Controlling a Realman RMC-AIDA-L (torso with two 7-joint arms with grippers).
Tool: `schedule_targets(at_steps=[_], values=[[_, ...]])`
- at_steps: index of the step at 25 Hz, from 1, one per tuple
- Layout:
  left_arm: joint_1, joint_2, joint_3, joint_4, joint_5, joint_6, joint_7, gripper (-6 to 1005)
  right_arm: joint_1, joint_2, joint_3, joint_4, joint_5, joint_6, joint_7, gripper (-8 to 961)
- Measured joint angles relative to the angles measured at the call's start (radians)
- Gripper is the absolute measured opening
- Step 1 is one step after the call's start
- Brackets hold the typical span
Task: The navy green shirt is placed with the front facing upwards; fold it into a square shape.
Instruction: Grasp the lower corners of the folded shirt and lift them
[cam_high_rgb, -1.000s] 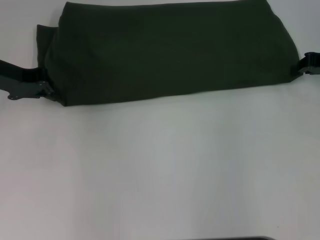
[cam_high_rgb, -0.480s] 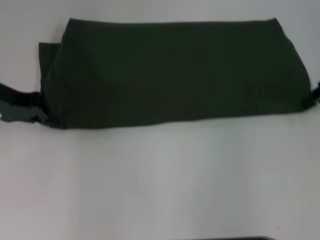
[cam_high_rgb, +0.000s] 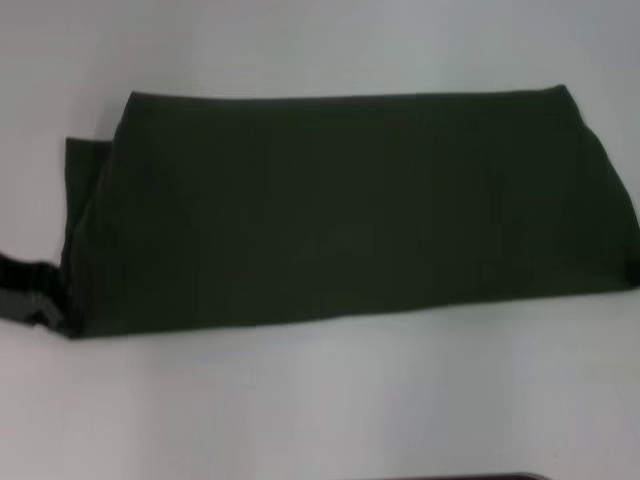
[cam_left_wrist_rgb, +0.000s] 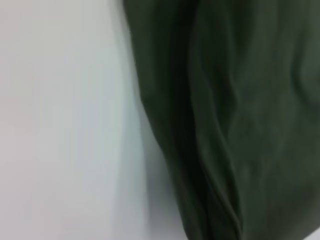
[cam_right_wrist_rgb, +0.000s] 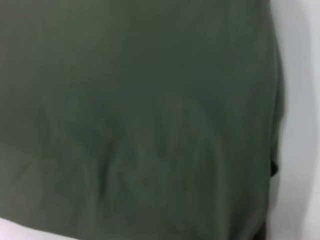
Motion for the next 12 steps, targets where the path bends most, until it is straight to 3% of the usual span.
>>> schedule_targets(at_steps=[12], values=[[0.028, -0.007, 0.04, 0.016, 0.025, 0.031, -0.007, 134, 0.001, 0.021, -0.003, 0.006, -0.06, -0.042, -0.002, 10]])
